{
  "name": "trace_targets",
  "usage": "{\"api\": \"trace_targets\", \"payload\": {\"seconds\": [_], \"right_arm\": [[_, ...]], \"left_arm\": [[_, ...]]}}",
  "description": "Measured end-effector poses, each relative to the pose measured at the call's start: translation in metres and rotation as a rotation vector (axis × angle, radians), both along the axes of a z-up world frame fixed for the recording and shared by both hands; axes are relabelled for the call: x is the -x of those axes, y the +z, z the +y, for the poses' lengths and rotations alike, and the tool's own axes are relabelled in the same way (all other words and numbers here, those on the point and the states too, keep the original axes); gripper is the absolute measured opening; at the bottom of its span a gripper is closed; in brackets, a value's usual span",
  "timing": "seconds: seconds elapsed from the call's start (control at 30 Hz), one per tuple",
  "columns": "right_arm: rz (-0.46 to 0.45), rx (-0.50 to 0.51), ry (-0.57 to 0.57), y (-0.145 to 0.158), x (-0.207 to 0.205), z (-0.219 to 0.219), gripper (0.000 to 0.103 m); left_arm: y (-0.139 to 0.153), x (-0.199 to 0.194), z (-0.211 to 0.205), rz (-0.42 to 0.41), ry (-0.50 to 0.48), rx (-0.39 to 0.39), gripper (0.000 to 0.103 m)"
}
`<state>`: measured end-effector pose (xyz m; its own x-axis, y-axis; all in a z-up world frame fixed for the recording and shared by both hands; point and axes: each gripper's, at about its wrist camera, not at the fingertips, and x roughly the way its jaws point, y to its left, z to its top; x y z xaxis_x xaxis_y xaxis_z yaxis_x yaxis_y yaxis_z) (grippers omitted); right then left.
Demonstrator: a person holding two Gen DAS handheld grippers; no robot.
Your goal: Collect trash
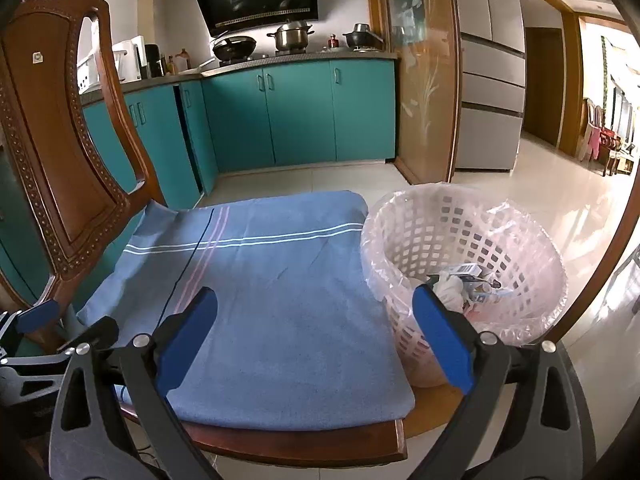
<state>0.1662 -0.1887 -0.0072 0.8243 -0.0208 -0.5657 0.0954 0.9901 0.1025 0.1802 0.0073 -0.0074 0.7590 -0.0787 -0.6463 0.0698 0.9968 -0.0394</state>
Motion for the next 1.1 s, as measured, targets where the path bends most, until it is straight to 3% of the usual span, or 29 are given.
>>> {"api": "trace_targets", "payload": {"seconds": [0.37,1.1], "right_arm": [[0.012,0.001,0.005,-0.0038,0.0012,-0.0010,0.096],[0.010,0.003,0.021,-0.0028,0.0026,0.0020,0.096]], "left_arm": [[0.0059,0.0017,0.0073,-0.033,0.035,0.012,0.100],[0.0041,0.0027,0.0026,-0.018,0.003,0.000,0.100]]}}
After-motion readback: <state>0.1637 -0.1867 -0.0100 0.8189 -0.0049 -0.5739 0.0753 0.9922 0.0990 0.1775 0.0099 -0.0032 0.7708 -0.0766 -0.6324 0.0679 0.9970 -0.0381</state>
